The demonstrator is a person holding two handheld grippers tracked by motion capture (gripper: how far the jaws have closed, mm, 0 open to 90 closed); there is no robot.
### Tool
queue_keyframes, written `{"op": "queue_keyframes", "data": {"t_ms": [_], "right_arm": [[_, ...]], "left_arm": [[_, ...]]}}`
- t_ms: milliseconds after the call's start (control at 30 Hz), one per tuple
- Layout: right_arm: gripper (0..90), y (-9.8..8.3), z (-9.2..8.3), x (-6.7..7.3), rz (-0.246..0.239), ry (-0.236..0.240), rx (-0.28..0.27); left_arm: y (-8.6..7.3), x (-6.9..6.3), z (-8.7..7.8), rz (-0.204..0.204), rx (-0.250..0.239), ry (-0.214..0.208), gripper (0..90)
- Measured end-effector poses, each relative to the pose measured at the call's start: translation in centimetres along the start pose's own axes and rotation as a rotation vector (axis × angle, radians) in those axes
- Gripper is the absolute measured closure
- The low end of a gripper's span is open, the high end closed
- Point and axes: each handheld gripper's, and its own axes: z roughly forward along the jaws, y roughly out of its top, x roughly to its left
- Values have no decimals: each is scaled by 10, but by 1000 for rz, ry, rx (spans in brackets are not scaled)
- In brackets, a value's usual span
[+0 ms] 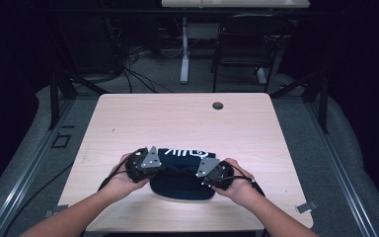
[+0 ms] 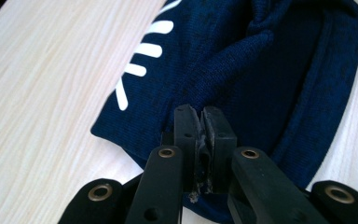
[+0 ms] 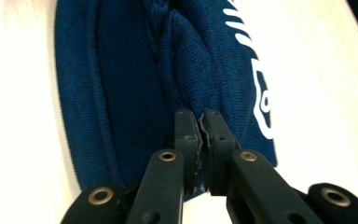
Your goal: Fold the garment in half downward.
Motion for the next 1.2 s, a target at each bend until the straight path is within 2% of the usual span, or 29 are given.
{"op": "queue_keyframes", "data": {"t_ms": [100,133,300,333,567,800,933,1000,1067,1200], "right_arm": [[858,-3,2,5,-3,8,2],[857,-4,3,8,10,11,-9],[851,-8,6,17,8,29,-1],[849,-9,7,19,15,32,-6],[843,-15,10,29,42,58,-15],[850,-20,13,40,69,92,-23],[850,-18,12,43,67,95,-35],[851,-21,16,44,86,110,-40],[851,-24,17,46,79,108,-14],[850,-30,22,49,99,111,-16]], "left_arm": [[-4,-4,2,-3,-1,-6,853],[-6,-6,3,0,0,-5,853],[-13,-13,6,-2,17,-36,849],[-15,-15,7,0,13,-27,848],[-24,-22,11,0,27,-57,843],[-33,-30,16,-13,38,-85,838],[-37,-34,19,-19,42,-94,841],[-39,-35,20,-31,35,-94,842],[-40,-35,20,-38,37,-100,842],[-41,-35,21,-53,31,-106,840]]}}
